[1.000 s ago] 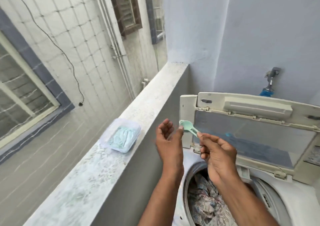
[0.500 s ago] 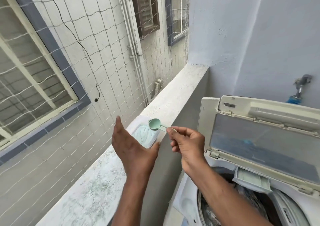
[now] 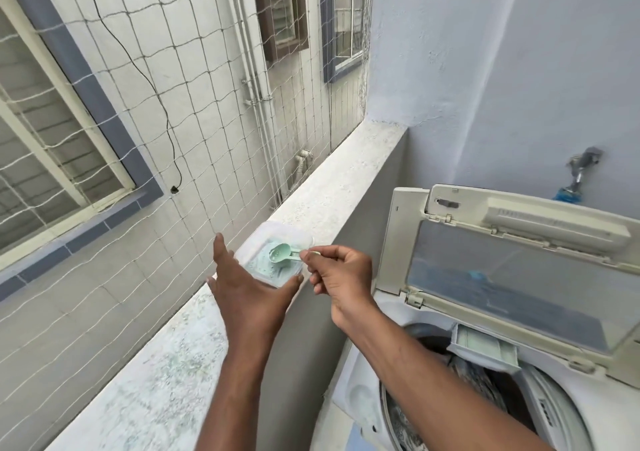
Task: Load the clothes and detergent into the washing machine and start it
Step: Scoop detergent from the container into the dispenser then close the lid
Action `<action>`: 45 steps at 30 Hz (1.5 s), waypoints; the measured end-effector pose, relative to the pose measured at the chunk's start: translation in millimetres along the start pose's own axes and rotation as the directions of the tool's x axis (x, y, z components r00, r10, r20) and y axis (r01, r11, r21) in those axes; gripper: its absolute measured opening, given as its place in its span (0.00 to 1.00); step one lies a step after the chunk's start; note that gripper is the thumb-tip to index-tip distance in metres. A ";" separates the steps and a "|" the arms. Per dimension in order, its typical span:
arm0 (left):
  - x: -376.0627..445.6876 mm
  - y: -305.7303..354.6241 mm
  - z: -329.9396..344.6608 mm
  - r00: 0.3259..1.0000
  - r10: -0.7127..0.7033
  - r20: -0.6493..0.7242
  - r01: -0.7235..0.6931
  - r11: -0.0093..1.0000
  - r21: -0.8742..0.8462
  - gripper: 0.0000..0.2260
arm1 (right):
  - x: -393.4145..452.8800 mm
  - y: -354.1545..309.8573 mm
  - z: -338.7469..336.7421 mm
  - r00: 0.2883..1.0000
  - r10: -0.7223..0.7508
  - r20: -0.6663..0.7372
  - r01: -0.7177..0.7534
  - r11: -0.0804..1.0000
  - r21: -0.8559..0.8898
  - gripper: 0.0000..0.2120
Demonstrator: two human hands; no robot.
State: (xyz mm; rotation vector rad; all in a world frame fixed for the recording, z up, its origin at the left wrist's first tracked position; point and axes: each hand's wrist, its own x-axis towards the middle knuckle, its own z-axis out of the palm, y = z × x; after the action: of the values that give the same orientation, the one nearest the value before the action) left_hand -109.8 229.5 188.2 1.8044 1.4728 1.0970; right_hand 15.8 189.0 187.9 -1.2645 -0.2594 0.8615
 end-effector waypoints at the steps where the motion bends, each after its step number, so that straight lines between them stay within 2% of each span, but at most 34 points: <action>1: 0.1 -0.2 0.3 1.000 -0.002 0.001 0.002 1.000 -0.008 0.62 | 0.7 0.2 1.6 1.000 -0.001 -0.002 0.001 1.000 -0.005 0.10; 9: 0.5 0.7 -1.4 1.000 0.010 -0.007 -0.010 0.999 -0.031 0.64 | 3.9 -1.4 6.5 0.999 0.014 -0.029 -0.016 0.998 -0.054 0.13; 14: -10.5 12.7 -1.6 0.988 0.134 -0.070 -0.141 0.986 -0.090 0.56 | 2.4 -8.1 -12.3 0.997 -0.008 -0.078 0.001 0.996 -0.087 0.15; 18: -23.4 38.0 12.5 0.958 0.276 -0.080 -0.285 0.949 -0.136 0.51 | 3.6 -16.0 -42.8 0.985 -0.117 -0.125 0.092 0.979 -0.184 0.11; 23: -39.8 63.2 47.2 0.908 0.418 -0.002 -0.415 0.901 -0.129 0.47 | 10.5 -32.4 -92.4 0.916 -0.332 -0.226 0.214 0.880 -0.424 0.13; 29: -71.8 79.9 97.7 0.851 0.509 0.131 -0.487 0.858 -0.166 0.43 | 11.8 -42.8 -159.8 0.834 -0.436 -0.338 0.204 0.813 -0.545 0.15; 37: -118.0 56.9 196.0 0.781 0.420 0.462 -0.396 0.905 -0.154 0.39 | 8.9 -14.9 -260.4 0.751 -0.448 -0.485 0.036 0.761 -0.648 0.17; 45: -153.3 21.6 261.5 0.686 0.211 0.696 -0.324 0.945 0.033 0.33 | 9.1 43.5 -340.9 0.732 -0.363 -0.577 -0.152 0.738 -0.657 0.20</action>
State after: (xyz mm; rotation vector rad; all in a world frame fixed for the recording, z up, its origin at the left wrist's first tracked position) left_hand 116.0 95.0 35.7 2.2522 0.8626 0.3251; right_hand 211.9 -49.5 36.5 -2.1468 -0.0404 0.1041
